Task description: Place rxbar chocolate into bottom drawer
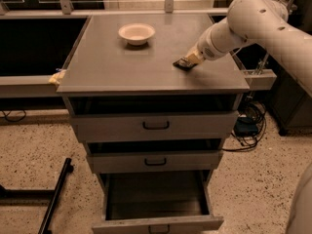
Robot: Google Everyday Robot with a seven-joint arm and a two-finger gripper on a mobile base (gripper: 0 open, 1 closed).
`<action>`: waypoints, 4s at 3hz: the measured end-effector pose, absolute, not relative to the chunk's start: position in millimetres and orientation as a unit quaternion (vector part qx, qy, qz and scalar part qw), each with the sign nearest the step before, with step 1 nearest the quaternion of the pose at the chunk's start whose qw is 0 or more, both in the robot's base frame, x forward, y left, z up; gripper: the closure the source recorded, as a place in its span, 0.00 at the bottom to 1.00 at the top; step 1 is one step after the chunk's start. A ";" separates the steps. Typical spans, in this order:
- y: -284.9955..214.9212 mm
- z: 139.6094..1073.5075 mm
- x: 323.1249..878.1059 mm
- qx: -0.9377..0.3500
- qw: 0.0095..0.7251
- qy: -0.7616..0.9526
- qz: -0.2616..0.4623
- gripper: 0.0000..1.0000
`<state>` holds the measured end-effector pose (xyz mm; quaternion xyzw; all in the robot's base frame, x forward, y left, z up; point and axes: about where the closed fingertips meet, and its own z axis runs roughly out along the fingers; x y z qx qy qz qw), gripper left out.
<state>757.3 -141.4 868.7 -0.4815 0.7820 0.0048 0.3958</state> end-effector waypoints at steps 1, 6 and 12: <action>-143.1 862.7 756.0 -0.481 0.389 0.786 0.006 0.68; -130.9 849.8 757.9 -0.488 0.378 0.787 0.021 0.58; -141.9 863.6 761.5 -0.474 0.385 0.792 -0.009 1.00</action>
Offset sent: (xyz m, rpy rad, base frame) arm -0.0052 -0.0033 -0.0176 -0.0039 0.0467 -0.0085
